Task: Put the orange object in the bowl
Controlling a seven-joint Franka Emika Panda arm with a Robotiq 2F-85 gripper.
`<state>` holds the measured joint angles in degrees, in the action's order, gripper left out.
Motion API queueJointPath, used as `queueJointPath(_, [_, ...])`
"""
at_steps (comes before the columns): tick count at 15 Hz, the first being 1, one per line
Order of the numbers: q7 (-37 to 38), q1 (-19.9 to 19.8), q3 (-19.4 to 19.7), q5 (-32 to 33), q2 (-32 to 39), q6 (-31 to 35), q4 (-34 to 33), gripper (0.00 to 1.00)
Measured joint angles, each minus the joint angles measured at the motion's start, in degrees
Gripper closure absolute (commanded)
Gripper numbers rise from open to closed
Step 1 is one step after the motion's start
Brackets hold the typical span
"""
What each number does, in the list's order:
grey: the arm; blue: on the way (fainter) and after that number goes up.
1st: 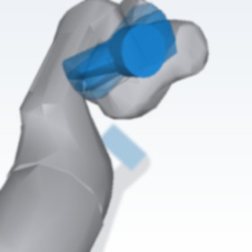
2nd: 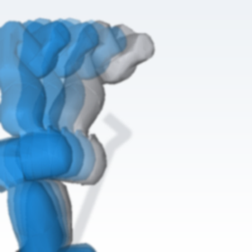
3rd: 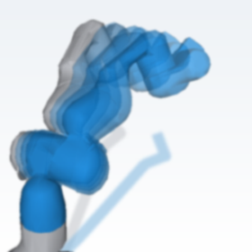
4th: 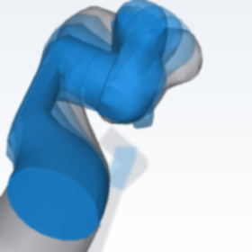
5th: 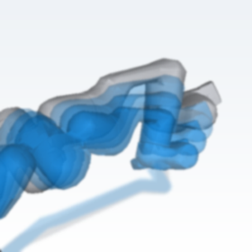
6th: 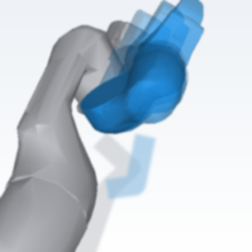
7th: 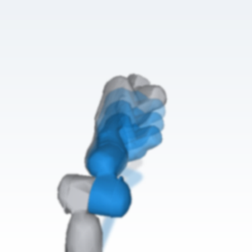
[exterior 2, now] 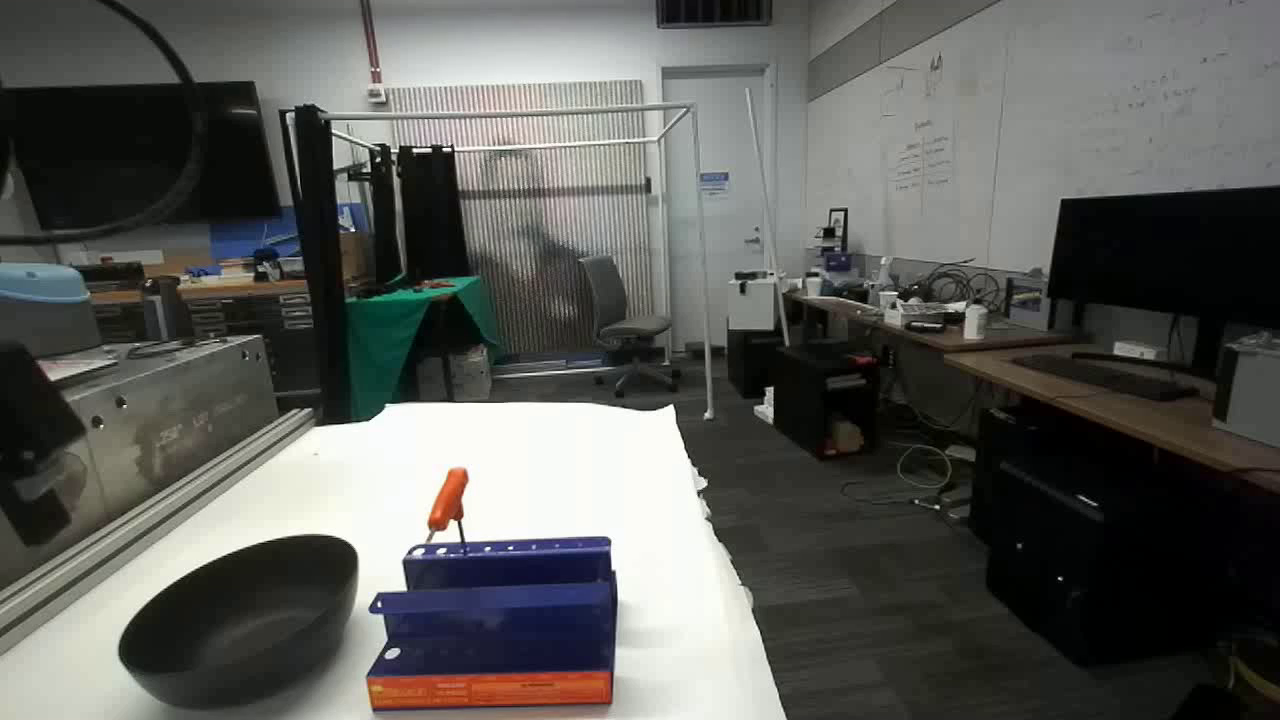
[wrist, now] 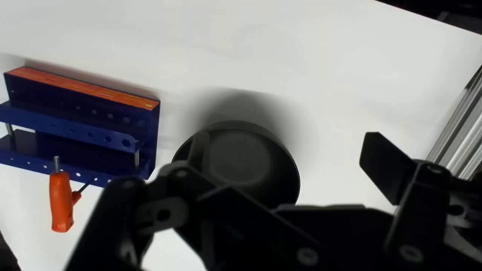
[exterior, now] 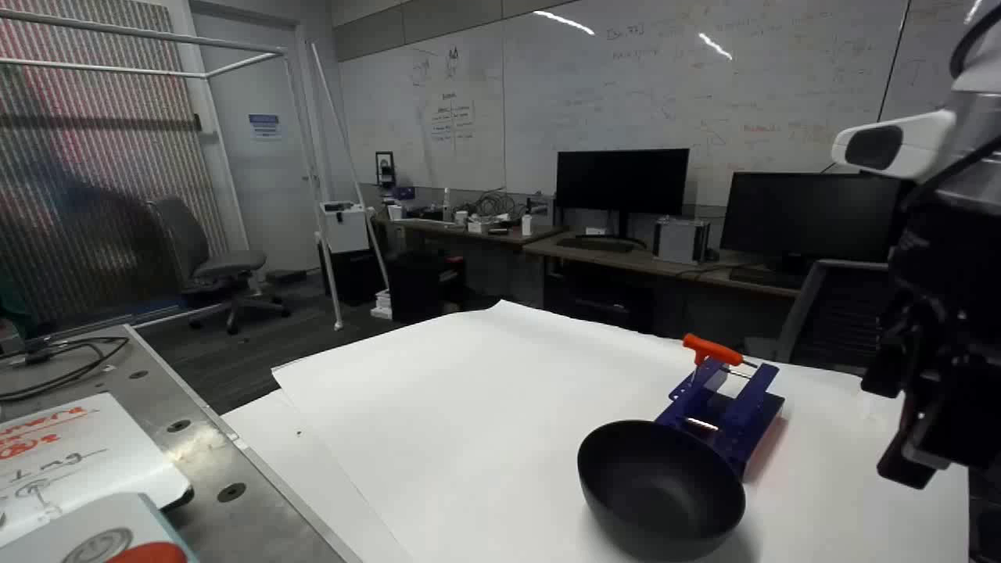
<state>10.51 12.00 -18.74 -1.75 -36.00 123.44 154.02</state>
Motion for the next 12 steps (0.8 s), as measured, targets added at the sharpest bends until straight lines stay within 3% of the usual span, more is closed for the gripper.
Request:
queueJointPath(6, [-0.20,-0.20,0.83,1.14,0.62,-0.17,-0.52,0.00])
queueJointPath(12, [-7.78,-7.12,12.06,3.96,9.74,0.65,-8.27,0.00])
